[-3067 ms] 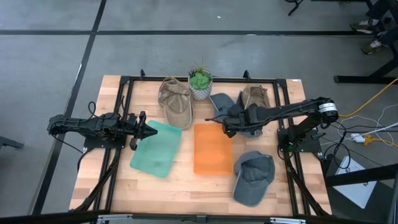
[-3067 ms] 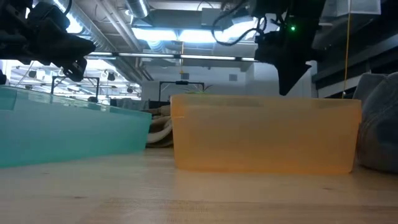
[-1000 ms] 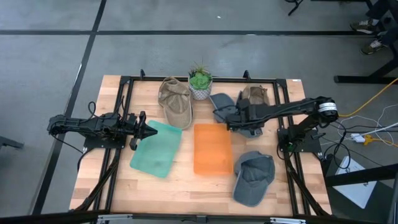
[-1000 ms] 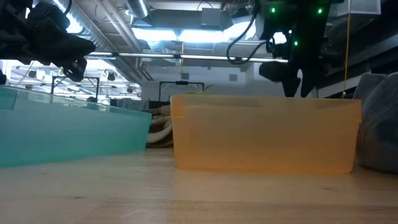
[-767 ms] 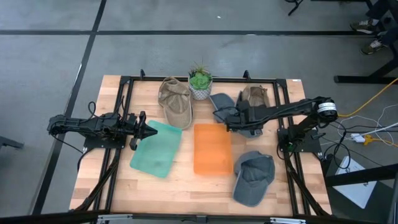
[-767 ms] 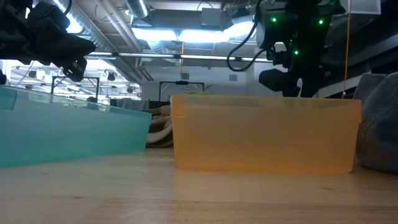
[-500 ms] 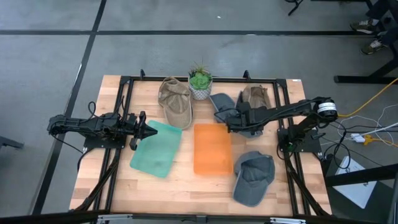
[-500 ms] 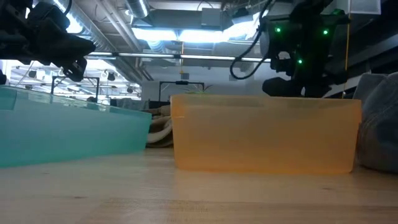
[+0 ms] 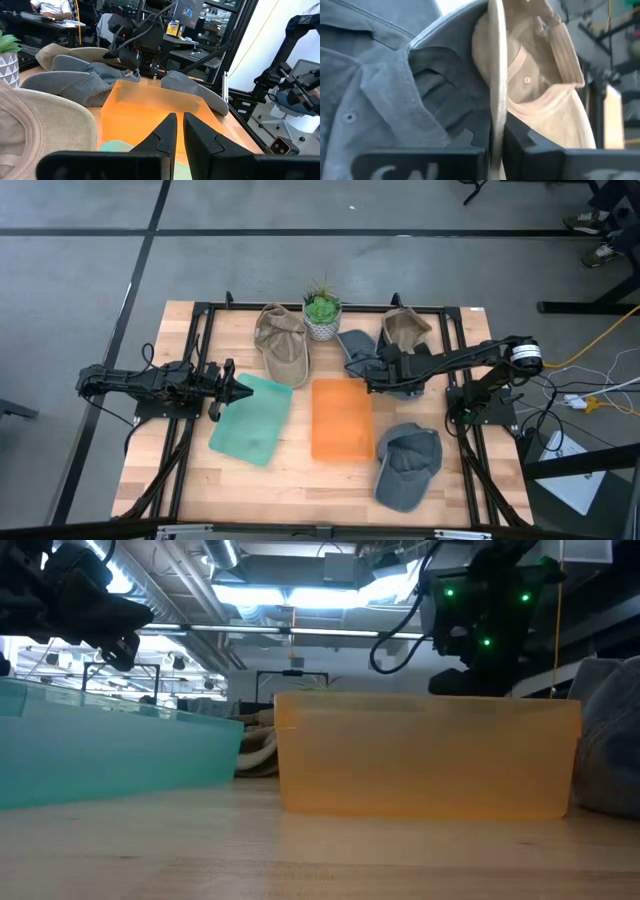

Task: Pick & Place hat
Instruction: Put the right brown cap into the orange bin

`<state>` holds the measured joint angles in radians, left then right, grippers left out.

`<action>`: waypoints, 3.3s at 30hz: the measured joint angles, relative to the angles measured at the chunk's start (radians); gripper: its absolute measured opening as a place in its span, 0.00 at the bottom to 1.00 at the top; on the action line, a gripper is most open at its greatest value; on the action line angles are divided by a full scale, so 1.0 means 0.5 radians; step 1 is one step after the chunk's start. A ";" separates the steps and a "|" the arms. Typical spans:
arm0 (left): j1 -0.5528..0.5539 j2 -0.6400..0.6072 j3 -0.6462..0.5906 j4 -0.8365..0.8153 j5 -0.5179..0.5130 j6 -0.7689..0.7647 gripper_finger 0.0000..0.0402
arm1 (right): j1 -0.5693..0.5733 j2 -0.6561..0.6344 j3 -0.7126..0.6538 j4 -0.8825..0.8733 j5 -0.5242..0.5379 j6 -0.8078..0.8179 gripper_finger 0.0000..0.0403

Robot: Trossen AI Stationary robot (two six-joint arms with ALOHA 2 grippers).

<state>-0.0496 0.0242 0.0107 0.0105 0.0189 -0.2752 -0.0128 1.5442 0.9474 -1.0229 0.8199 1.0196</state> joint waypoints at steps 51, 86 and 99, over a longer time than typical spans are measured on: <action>0.000 0.000 0.000 0.094 -0.002 -0.241 0.07 | 0.154 -0.246 1.404 0.143 -0.944 -1.005 0.04; -0.008 0.843 0.310 0.713 -0.331 0.215 0.21 | 0.154 -0.148 1.404 0.740 -0.963 -1.288 0.04; -0.008 1.673 0.848 0.780 -1.051 0.900 0.61 | 0.154 -0.102 1.403 0.912 -0.965 -1.389 0.04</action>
<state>-0.0536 0.8609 0.4348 0.4007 -0.5067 0.1749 0.0643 1.4933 1.6489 -0.5668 0.3374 0.3249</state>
